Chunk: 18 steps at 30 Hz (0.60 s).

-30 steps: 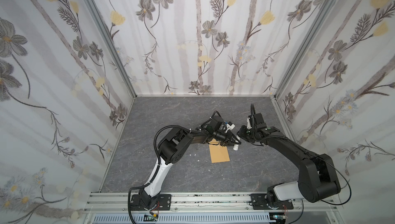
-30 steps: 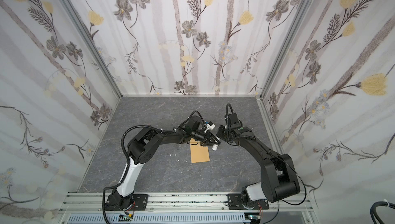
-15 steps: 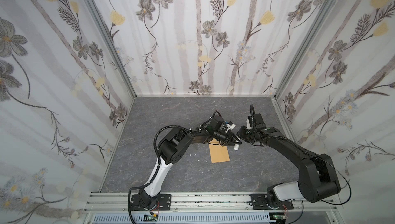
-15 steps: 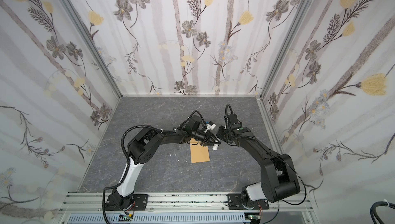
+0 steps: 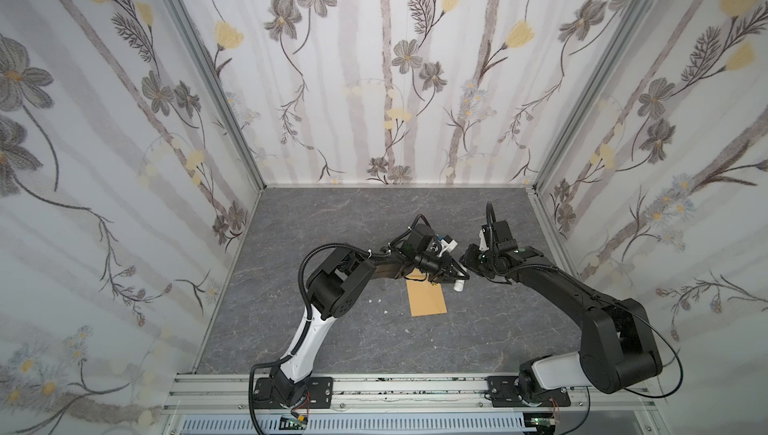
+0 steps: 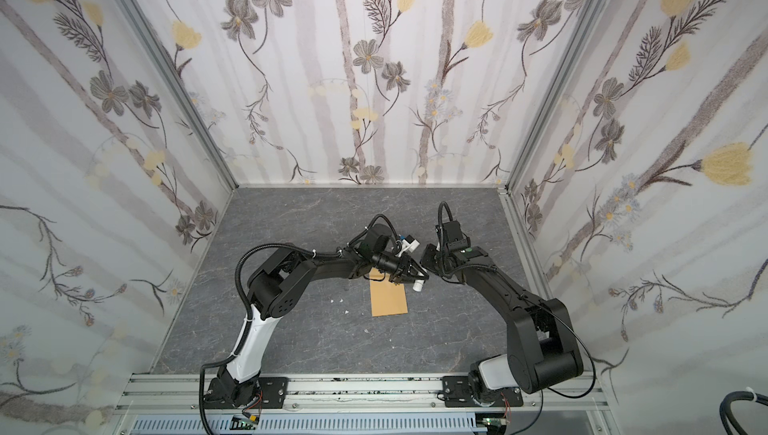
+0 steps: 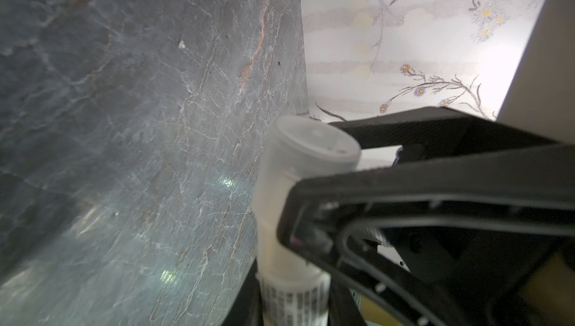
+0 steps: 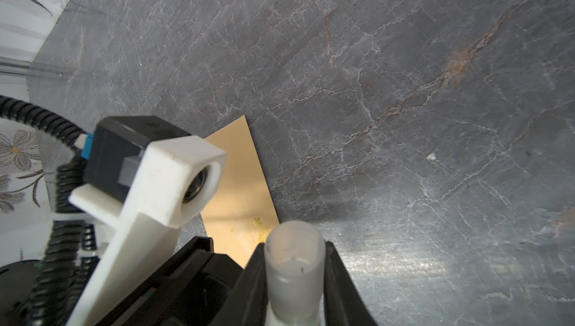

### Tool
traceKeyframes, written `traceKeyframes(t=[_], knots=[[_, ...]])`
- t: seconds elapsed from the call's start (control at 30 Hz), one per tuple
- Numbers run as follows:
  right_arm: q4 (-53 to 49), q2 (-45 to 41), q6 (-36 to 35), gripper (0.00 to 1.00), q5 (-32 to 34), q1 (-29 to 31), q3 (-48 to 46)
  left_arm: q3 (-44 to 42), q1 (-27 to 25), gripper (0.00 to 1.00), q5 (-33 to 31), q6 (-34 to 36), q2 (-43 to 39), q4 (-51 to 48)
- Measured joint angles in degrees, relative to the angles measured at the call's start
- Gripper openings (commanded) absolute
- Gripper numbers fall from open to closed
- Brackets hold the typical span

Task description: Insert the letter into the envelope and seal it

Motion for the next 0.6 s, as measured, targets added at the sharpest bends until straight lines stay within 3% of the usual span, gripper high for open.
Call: traceKeyframes(t=[0.6], knots=[[0.7,0.3,0.0,0.29,0.1,-0.3,-0.8,-3.3,0.2,0.0,-0.3,-0.4,-1.6,0.0]])
